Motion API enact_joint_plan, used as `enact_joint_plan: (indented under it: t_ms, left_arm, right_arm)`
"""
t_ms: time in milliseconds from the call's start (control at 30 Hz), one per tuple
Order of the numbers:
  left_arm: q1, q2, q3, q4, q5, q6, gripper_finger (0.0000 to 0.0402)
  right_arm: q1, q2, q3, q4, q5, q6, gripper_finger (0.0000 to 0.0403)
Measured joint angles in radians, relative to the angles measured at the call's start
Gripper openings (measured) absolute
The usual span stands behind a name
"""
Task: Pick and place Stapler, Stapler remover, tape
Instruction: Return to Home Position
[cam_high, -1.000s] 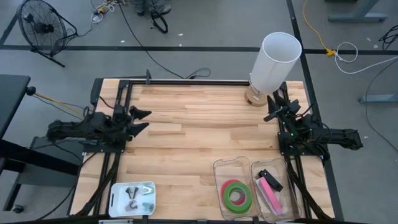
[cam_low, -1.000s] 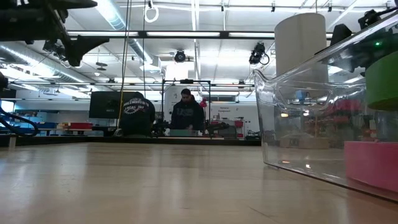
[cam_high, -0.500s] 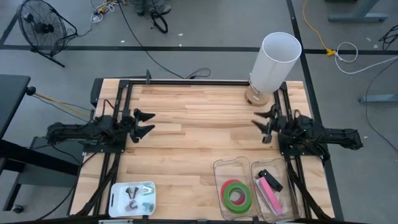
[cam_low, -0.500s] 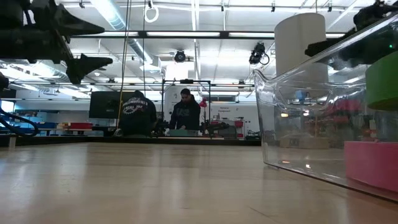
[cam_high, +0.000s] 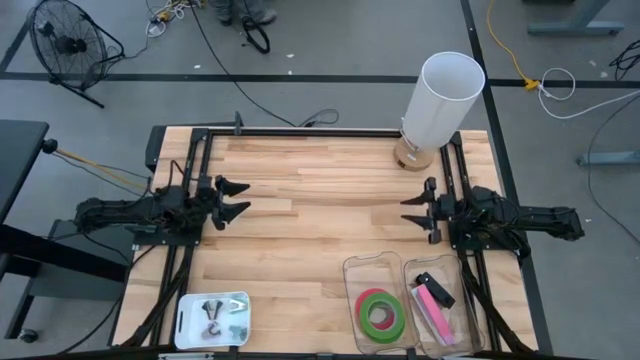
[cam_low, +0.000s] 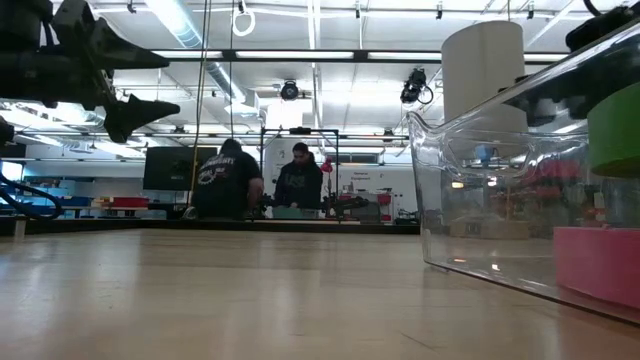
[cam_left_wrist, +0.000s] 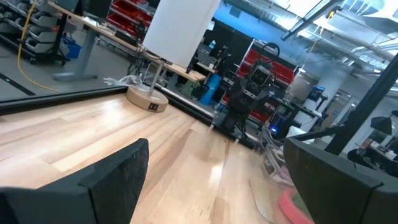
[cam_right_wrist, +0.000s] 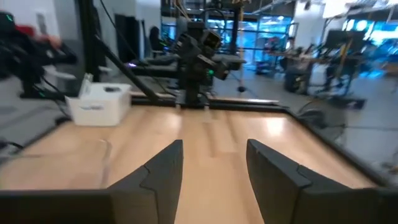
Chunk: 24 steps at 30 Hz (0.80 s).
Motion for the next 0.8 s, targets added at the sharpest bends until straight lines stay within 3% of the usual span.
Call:
enact_joint_plan:
  t_ms: [167, 733, 800]
  left_arm:
    - [0.0, 0.0, 0.0, 0.001, -0.001, 0.0, 0.0374]
    - [0.029, 0.0, -0.001, 0.002, 0.0, 0.002, 0.0374]
    - [0.041, 0.0, -0.001, -0.002, 0.026, 0.068, 0.0374]
  right_arm:
    - [0.0, 0.0, 0.0, 0.011, -0.047, 0.063, 0.0178]
    - [0.0, 0.0, 0.0, 0.01, -0.028, 0.066, 0.0178]
    - [0.0, 0.0, 0.0, 0.01, -0.028, 0.066, 0.0178]
